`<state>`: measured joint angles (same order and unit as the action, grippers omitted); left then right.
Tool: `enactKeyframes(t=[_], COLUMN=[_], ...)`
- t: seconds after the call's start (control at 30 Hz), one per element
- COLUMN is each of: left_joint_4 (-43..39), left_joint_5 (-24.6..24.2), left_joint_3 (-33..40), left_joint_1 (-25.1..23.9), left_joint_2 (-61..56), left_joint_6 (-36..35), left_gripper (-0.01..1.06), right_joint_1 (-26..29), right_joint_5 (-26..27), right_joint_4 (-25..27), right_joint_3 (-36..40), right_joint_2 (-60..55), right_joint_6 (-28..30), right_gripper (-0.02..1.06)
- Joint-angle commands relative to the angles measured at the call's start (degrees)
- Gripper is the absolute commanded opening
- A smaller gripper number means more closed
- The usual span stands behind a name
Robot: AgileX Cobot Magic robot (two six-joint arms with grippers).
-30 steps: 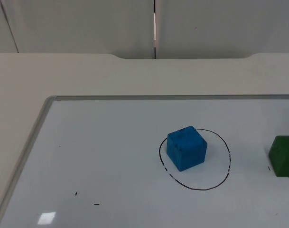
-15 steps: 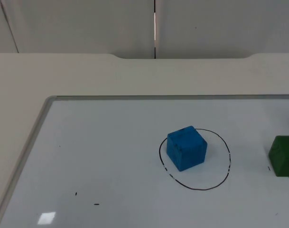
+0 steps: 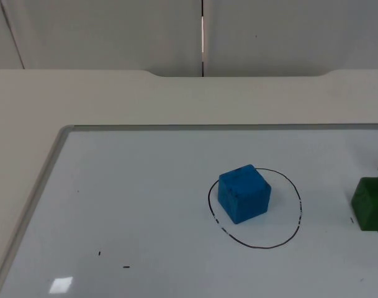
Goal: Push the two cubes into the marked area.
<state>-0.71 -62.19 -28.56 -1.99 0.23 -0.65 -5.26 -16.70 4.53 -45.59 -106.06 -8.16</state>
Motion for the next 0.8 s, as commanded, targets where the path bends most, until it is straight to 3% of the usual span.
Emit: enactKeyframes(t=[0.0, 0.4, 0.77], left_joint_4=[0.71, 0.71, 0.71], left_joint_5=[0.52, 0.52, 0.52], left_joint_3=[0.28, 0.28, 0.28], left_joint_1=[0.33, 0.33, 0.33], left_joint_2=[-0.23, -0.23, -0.23], left_joint_6=[0.17, 0.17, 0.17], left_gripper=[0.0, 0.0, 0.0], right_joint_1=[-0.17, -3.57, -6.66], right_joint_5=[0.7, 2.04, 2.84], right_joint_4=[0.41, 4.92, 5.04], right_joint_3=[-0.16, -0.16, -0.16], right_joint_2=[-0.05, -0.05, -0.05], right_joint_6=[-0.23, -0.12, -1.67], right_gripper=[0.0, 0.0, 0.0])
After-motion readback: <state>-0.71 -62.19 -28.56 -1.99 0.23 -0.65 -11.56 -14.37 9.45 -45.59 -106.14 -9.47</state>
